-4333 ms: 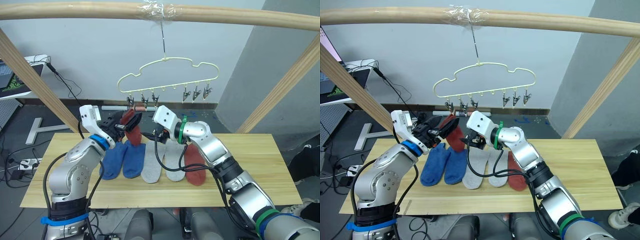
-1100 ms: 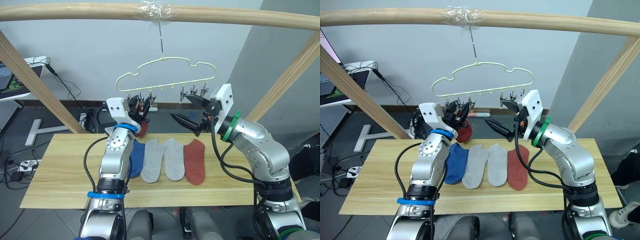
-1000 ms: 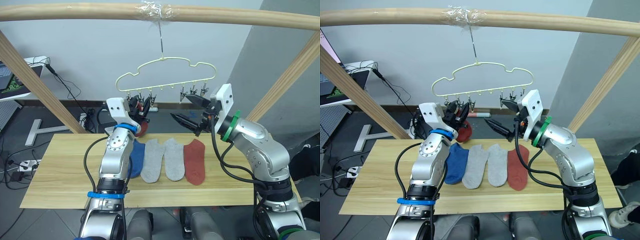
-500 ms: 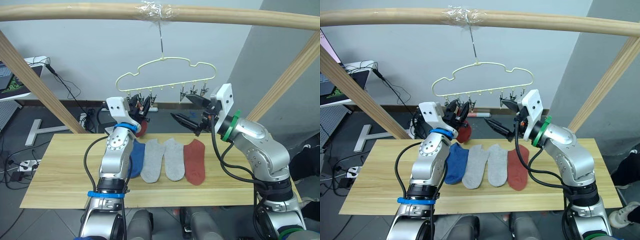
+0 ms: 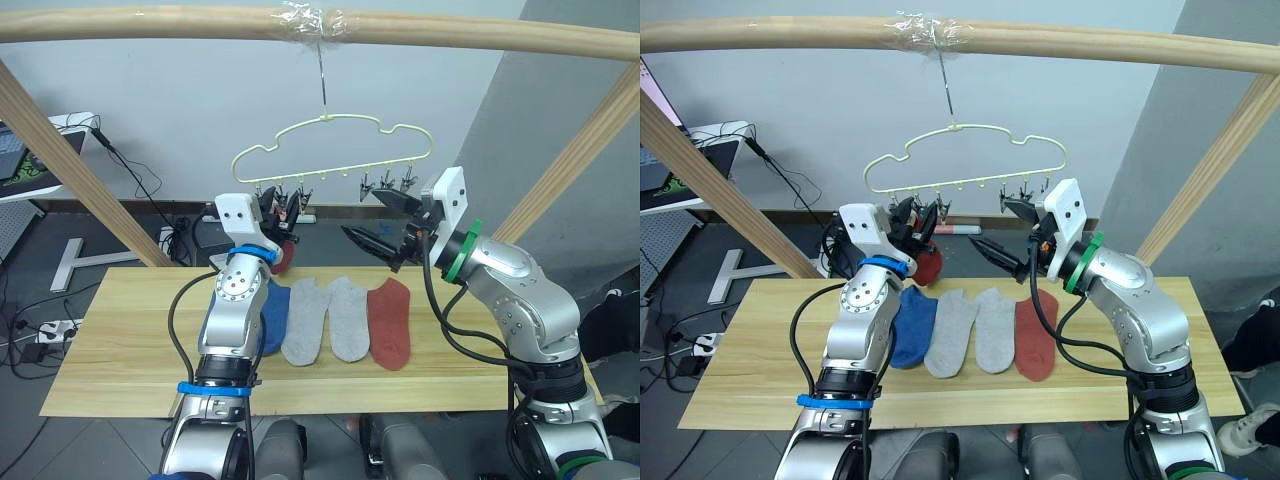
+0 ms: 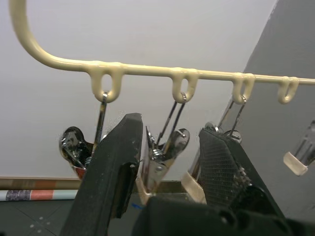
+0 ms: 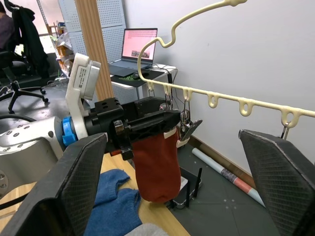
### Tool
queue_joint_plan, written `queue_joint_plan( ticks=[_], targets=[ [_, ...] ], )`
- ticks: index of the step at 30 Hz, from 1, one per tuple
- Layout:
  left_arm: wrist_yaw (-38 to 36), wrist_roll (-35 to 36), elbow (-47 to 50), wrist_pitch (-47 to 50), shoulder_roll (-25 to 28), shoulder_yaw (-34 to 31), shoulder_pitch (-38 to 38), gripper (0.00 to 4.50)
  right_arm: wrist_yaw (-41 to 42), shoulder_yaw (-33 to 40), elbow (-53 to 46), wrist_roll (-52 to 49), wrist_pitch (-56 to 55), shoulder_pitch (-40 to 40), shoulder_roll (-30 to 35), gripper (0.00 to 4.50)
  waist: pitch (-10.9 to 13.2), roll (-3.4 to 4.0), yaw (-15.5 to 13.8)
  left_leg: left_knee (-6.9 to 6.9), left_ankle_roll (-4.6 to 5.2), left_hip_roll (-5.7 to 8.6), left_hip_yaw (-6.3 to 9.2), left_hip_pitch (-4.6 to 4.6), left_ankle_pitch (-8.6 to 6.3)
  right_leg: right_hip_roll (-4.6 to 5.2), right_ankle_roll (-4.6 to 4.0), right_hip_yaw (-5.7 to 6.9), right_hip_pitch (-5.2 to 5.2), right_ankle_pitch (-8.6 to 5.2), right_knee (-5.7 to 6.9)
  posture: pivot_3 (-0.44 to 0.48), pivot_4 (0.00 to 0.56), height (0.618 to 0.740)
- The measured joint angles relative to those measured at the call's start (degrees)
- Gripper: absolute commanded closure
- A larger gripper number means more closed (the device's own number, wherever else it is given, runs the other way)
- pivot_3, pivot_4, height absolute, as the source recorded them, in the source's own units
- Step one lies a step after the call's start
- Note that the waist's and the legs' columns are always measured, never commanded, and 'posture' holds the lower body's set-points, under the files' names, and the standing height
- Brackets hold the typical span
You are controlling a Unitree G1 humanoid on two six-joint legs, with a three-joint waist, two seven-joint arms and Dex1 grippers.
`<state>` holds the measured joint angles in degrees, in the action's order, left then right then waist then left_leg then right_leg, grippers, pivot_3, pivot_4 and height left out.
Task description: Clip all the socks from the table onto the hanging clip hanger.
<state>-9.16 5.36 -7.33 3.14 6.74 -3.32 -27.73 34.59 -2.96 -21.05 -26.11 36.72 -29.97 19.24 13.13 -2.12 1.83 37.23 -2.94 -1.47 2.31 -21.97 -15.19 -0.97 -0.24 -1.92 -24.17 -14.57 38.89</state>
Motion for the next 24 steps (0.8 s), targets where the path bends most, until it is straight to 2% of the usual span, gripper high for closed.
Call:
queue_joint_plan(
  ticks=[9, 20, 24],
  targets=[
    [3.41, -1.48, 0.01, -0.56, -0.85, 0.31, 0.02, 2.37, -0.53, 0.57, 0.00, 0.00, 0.00, 0.00, 0.16, 0.00, 0.00, 0.00, 0.03, 0.04, 0.00, 0.00, 0.00, 0.00, 0.00, 0.00, 0.00, -0.01, 0.00, 0.00, 0.03, -0.062, 0.186, 0.740],
    [3.57, -1.60, -0.01, -1.19, -0.86, 0.39, 0.02, 2.37, -0.93, 0.85, 0.00, -0.19, 0.00, 0.01, 0.36, 0.00, 0.00, 0.00, 0.04, 0.06, 0.00, 0.00, -0.02, 0.00, 0.00, 0.00, 0.00, -0.01, 0.00, 0.00, 0.05, -0.065, 0.190, 0.740],
    [3.54, -1.60, -0.01, -1.28, -0.86, 0.51, 0.02, 3.19, -0.97, 0.86, 0.00, -0.43, 0.01, 0.01, 0.38, 0.00, 0.00, 0.00, 0.04, 0.07, 0.00, 0.00, -0.02, 0.00, 0.00, 0.00, 0.00, -0.01, 0.00, 0.00, 0.05, -0.065, 0.190, 0.740]
  ],
)
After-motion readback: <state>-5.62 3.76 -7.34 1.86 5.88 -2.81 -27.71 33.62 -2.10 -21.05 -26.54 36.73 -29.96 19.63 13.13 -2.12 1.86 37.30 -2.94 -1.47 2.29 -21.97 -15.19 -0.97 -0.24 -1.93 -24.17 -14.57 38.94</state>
